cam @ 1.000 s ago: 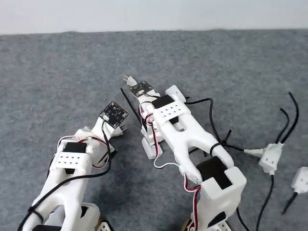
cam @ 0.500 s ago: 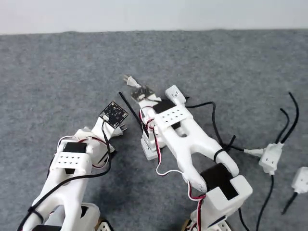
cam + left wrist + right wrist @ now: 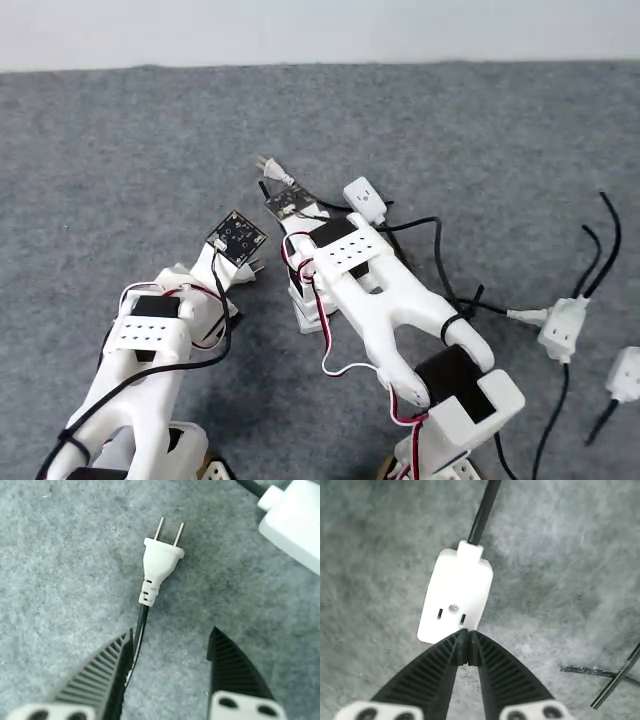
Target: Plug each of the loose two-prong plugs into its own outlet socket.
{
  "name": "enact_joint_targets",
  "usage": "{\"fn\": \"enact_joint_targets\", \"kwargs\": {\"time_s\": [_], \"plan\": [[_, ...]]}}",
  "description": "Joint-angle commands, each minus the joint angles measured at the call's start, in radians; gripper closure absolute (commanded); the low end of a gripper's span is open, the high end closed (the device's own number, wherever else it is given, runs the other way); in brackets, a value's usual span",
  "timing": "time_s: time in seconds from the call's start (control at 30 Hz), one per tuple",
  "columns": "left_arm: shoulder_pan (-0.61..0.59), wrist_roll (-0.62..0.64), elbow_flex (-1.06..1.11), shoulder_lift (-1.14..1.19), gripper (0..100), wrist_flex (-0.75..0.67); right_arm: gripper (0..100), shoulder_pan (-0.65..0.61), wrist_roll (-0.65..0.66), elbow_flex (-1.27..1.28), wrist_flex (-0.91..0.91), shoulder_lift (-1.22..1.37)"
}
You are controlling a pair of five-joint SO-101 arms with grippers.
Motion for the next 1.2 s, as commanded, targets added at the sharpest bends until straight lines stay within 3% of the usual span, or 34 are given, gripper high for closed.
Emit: {"fn": "enact_joint_targets", "kwargs": {"time_s": [0.0,0.43,0.73,1.17], "plan": [[0.006,-0.005,-0.005,-0.028,77,0.009,99.0,-0.012,-0.051,-0.063,-0.022,-0.047],[0.006,-0.005,-0.005,-0.028,77,0.009,99.0,-0.013,-0.080,-0.063,-0.068,-0.038],[-0.018,-0.005,-0.008,-0.028,77,0.011,99.0,0.101,-0.018,0.014,-0.134,0.062],[-0.020,-0.005,-0.008,-0.028,77,0.011,99.0,0.111,-0.021,-0.009,-0.124,-0.015]]}}
